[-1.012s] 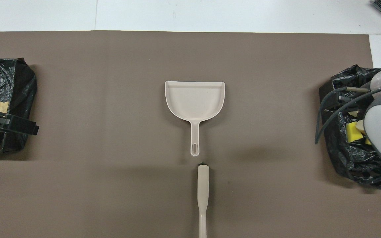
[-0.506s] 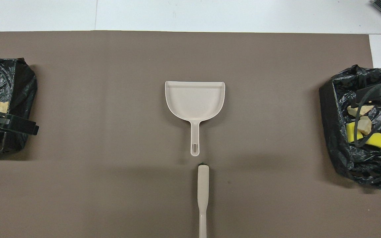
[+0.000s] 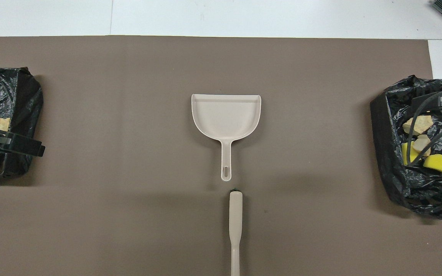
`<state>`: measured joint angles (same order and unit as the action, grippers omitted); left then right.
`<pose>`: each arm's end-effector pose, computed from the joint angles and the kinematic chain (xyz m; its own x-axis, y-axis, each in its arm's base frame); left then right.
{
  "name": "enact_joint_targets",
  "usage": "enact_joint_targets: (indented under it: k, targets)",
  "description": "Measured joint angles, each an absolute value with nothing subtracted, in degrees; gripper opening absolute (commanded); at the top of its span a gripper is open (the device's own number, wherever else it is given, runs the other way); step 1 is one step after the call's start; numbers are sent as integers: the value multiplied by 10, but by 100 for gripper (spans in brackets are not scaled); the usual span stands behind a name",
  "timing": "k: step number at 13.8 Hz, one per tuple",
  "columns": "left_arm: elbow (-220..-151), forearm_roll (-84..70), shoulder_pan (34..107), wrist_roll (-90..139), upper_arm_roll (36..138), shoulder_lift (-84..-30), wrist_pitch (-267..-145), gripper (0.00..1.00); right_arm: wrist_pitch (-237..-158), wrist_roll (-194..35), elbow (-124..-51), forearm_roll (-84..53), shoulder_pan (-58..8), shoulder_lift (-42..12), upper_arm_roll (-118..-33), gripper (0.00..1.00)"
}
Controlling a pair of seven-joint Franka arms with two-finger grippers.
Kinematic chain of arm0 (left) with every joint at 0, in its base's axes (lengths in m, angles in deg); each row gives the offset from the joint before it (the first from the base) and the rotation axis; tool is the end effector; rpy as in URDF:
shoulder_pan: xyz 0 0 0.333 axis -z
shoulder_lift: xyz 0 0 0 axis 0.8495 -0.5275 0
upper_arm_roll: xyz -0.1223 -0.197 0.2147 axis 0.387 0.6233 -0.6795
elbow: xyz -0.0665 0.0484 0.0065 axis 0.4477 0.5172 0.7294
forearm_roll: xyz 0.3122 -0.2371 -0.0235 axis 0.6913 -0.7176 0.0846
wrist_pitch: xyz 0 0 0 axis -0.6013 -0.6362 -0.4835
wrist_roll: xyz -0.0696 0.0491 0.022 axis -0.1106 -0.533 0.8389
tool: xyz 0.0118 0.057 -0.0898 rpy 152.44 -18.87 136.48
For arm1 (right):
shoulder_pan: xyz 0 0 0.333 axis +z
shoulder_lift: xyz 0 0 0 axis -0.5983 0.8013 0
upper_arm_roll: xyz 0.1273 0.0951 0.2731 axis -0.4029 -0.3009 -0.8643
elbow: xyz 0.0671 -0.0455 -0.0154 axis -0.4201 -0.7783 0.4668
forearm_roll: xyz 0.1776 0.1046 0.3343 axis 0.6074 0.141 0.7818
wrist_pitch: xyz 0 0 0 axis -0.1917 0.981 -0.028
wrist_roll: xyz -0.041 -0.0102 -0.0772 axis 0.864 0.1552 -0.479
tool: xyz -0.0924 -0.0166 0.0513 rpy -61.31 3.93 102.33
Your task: Sweep and dump trash in bin
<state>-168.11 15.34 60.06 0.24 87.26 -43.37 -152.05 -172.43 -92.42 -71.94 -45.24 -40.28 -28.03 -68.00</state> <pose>0.5199 -0.0551 0.6369 0.9666 -0.2492 -0.0592 -0.2463 -0.9678 0.0527 0.5697 -0.0354 0.6269 0.9873 -0.1525 0.0440 -0.1520 -0.9883 -0.0150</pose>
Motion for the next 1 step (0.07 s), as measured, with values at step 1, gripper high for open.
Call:
enact_joint_targets:
  k: [1]
  targets:
    - [-1681,153,601,2,873,-434,-1520,100,-1724,-924,-720,-452,-402,-280,-680,100]
